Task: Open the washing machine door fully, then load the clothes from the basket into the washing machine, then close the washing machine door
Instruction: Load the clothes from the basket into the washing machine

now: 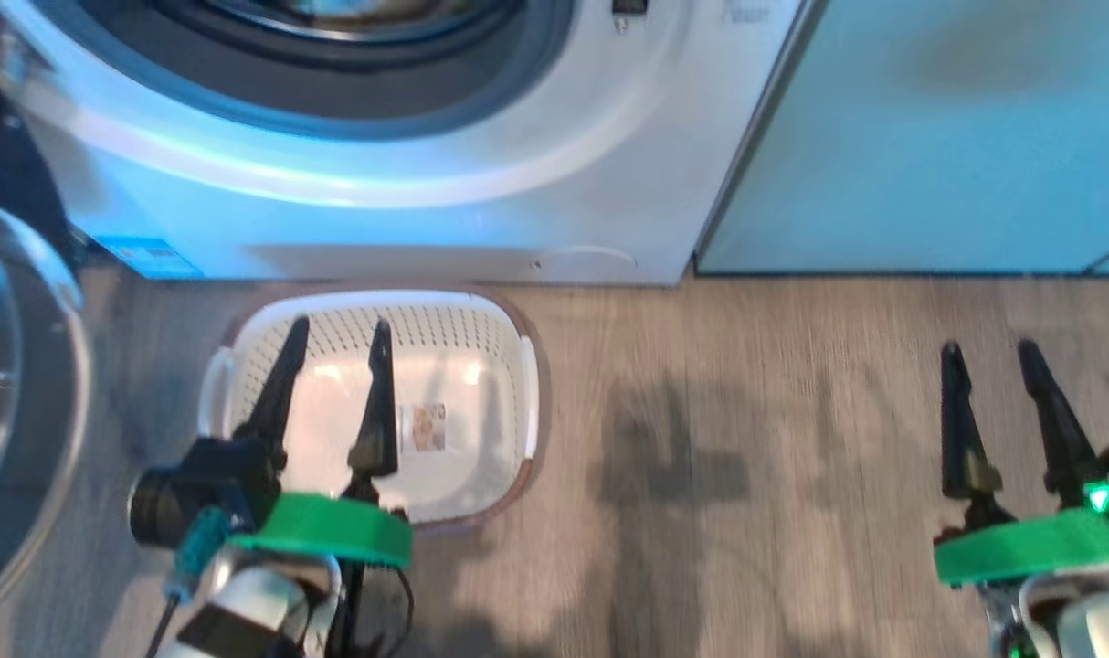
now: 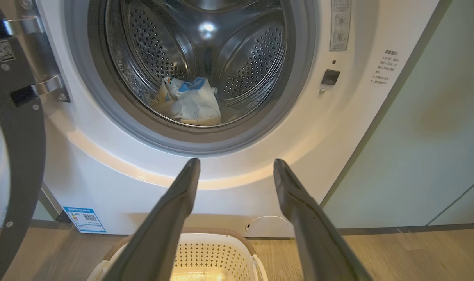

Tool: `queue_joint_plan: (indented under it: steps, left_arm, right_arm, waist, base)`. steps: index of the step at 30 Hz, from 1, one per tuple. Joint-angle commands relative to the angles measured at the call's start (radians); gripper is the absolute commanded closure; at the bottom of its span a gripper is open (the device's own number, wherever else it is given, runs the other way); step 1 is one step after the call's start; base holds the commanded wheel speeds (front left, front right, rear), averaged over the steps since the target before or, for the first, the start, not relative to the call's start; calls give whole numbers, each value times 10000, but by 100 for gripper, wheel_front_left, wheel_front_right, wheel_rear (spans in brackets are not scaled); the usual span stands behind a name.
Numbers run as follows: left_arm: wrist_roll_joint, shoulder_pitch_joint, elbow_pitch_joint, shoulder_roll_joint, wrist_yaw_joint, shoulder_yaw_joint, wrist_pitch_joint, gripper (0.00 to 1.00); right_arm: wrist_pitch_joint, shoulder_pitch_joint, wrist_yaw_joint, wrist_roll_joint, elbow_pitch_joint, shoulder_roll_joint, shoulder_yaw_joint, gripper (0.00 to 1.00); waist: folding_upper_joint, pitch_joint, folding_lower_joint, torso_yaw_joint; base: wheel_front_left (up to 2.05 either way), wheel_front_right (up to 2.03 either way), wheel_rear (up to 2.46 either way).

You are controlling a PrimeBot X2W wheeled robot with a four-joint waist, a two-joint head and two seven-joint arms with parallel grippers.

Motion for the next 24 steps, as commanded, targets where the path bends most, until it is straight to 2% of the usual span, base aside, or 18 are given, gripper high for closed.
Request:
queue_joint_plan:
  steps: [1,17,24]
  left_arm:
    - [100,20,-354,122,2209,350,-118,0]
    - [464,1506,30,-390,1559,225,-138,0]
    - [554,1827,101,-550,1161,338,-138,0]
  right_arm:
    - [-88,163,-29,-126,-276,-184,108,0]
    - [597,1576,-29,-653,-974,35,-169,0]
    - [867,1953,-29,-759,-1242,122,-196,0]
  waist:
    - [-1,-455,2,225]
    - [-1,-2292,2,511]
    - [-1,-2764,2,610]
  base:
    - [0,0,0]
    - [0,0,0]
    - [0,0,0]
